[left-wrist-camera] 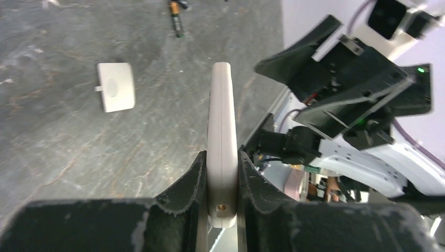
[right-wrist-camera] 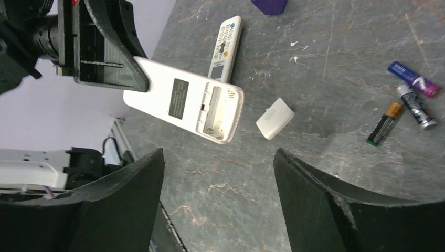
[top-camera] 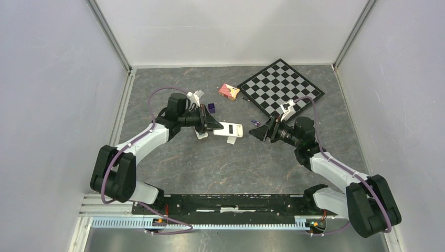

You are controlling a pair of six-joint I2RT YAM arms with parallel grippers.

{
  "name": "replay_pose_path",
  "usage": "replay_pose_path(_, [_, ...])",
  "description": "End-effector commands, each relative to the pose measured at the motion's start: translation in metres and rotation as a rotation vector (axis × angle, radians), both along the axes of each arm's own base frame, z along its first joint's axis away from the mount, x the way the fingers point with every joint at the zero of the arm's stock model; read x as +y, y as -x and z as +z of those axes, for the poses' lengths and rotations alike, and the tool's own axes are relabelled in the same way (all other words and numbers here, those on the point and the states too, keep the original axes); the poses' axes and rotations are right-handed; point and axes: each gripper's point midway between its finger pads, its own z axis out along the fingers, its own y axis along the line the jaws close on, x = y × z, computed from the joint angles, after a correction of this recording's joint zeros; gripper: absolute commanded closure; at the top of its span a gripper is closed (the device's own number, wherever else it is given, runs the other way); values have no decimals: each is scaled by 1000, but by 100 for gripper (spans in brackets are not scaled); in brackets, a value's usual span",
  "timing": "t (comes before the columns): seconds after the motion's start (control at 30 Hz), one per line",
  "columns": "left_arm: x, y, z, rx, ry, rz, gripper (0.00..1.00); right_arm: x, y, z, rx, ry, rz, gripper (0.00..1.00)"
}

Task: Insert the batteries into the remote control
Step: Remove the battery cover from the remote control, then adjust the remote control.

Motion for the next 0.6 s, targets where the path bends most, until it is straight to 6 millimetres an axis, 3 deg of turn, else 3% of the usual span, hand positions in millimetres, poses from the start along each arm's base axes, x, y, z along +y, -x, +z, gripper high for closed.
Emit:
replay_pose_path(0.0, [7,-3,-1,-99,-118,-29,98,-5,-6,26,-214,86,25,14])
replay_pose_path(0.1, [-9,22,13,-153,-103,-159,98,-1,1,44,-320,98,87,5])
replay_pose_path(0.2, [-25,57,29,-230,-83,-322,98,5,8,59,-409,124,180,2])
replay_pose_path(0.3, [-30,82,44,-302,-76,-436,98,12,22,67,-541,215,356,2])
replay_pose_path(0.47, [-28,103,68,-421,-8,-565,98,22,61,81,-692,202,599,4])
replay_pose_path(0.57, [-25,100,73,-503,-36,-561,98,37,89,80,-711,179,700,8])
